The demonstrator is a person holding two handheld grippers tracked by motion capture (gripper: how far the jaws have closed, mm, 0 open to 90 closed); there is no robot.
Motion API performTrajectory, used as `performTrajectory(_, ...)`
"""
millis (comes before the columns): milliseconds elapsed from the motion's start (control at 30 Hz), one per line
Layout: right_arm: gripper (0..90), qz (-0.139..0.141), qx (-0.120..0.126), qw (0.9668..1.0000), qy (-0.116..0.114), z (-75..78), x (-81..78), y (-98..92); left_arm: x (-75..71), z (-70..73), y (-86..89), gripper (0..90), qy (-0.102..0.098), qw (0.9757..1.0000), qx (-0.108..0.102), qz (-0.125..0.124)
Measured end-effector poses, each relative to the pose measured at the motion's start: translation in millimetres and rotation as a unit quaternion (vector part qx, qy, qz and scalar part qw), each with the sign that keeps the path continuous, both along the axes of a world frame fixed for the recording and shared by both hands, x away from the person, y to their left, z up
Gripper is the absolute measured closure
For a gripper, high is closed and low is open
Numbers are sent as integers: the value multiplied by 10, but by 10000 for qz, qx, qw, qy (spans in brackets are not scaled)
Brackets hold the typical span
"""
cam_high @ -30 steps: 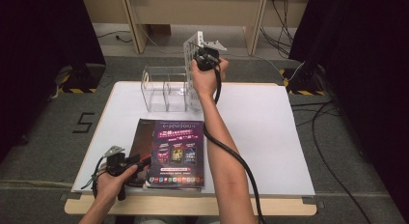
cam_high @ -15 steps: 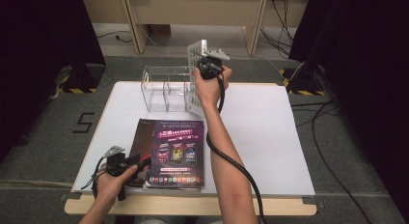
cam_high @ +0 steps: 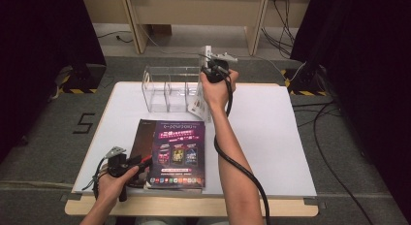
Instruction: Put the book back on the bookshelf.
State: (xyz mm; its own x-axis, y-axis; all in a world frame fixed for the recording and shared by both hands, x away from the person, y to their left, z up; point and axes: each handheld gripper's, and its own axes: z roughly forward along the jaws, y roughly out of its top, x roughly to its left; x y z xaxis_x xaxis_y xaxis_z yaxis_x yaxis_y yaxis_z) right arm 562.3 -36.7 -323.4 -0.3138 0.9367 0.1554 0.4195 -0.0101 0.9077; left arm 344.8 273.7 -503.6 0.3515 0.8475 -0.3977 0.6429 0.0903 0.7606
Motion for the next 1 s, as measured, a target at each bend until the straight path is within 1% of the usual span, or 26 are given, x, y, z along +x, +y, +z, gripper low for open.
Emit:
performTrajectory(133, 679, 79, -37, 9999, 91, 84, 37, -12, -1, 3, -8, 364, -10, 10000, 10, -20)
performTrajectory(200, 656, 57, -76, 9999, 98, 135, 71, -14, -3, 3, -9, 363, -9, 10000, 4, -23)
performTrajectory(267, 644, 93, -63, 9998, 161, 186, 118, -15, -2, 4, -7, 363, -7, 10000, 14, -30)
performTrajectory(400, 642, 67, -128, 9997, 220, 271, 212, 0, 1, -2, -6, 363, 3, 10000, -5, -28)
performTrajectory(500, 628, 82, -141, 9994, 312, 320, 281, 16, -2, 1, 0, 363, 0, 10000, -13, -32)
performTrajectory(667, 619, 37, -90, 9995, 303, 422, 341, 45, 1, -1, 5, 363, 2, 10000, -38, -12)
performTrajectory(800, 640, 9, -85, 9992, 383, 507, 368, 64, 0, 1, 1, 363, 2, 10000, -35, -36)
performTrajectory(867, 679, 0, -106, 9989, 448, 524, 376, 71, 1, 2, -2, 363, -3, 10000, -37, -44)
performTrajectory(933, 703, -14, -215, 9986, 479, 539, 381, 79, -1, 2, -3, 363, -7, 10000, -43, -46)
performTrajectory(1000, 716, -22, -258, 9981, 560, 560, 388, 80, -2, 3, -2, 363, -8, 10000, -47, -44)
